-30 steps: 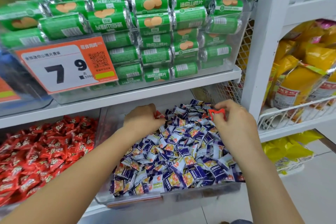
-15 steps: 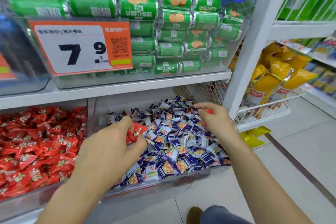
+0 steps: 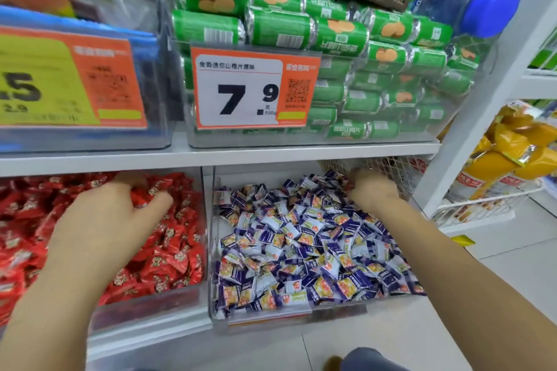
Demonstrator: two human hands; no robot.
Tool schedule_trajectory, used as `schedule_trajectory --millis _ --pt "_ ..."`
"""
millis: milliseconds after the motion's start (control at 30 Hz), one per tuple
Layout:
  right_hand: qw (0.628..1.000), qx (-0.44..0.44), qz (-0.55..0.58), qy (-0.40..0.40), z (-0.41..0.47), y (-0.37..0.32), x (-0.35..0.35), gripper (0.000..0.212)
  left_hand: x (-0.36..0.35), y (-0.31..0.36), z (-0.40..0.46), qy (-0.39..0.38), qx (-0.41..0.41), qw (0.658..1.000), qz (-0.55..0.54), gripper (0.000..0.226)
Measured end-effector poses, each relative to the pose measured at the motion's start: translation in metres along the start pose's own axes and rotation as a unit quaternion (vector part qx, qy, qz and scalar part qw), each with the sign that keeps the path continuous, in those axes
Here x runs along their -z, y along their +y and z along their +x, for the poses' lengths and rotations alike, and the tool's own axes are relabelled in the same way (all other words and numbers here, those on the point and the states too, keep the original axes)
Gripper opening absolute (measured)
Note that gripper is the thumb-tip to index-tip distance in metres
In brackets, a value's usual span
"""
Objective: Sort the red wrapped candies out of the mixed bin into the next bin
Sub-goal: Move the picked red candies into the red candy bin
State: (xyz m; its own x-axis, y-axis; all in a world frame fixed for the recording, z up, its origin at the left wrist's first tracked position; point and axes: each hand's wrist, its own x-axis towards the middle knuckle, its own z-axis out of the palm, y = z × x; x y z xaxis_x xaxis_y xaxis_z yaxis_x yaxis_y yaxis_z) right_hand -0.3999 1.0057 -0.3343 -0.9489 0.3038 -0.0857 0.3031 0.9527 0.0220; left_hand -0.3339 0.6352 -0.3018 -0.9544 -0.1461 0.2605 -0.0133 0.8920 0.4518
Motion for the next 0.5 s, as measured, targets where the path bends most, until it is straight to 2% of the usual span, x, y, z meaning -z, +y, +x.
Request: schedule_trajectory --millis 67,100,200,267,367,500 --pt "0.995 -0.011 0.067 0.079 -0.022 -0.010 0.012 0.019 0.000 -0.011 0.004 -0.037 0.023 0.999 0.022 0.041" --pt "0.992 0.011 0.094 0.089 -0.036 -0.020 0.019 0.025 0.000 -0.015 0.005 -0.064 0.032 0.997 0.026 0.042" --pt "0.974 0.166 0.147 0.049 -0.088 -0.067 0.036 0.021 -0.001 -0.024 0.005 -0.141 0.034 0.989 0.018 0.036" --pt "0.942 0.264 0.208 -0.009 -0.126 -0.102 0.051 0.027 -0.005 -0.029 0.006 -0.168 0.023 0.985 0.007 0.031" --pt "0.893 0.364 0.258 -0.061 -0.158 -0.156 0.065 0.028 -0.009 -0.033 0.007 -0.163 0.033 0.986 -0.016 0.030" --pt "0.899 0.394 0.187 -0.042 -0.145 -0.227 0.043 0.041 -0.001 -0.044 0.010 -0.117 0.029 0.993 -0.011 0.037"
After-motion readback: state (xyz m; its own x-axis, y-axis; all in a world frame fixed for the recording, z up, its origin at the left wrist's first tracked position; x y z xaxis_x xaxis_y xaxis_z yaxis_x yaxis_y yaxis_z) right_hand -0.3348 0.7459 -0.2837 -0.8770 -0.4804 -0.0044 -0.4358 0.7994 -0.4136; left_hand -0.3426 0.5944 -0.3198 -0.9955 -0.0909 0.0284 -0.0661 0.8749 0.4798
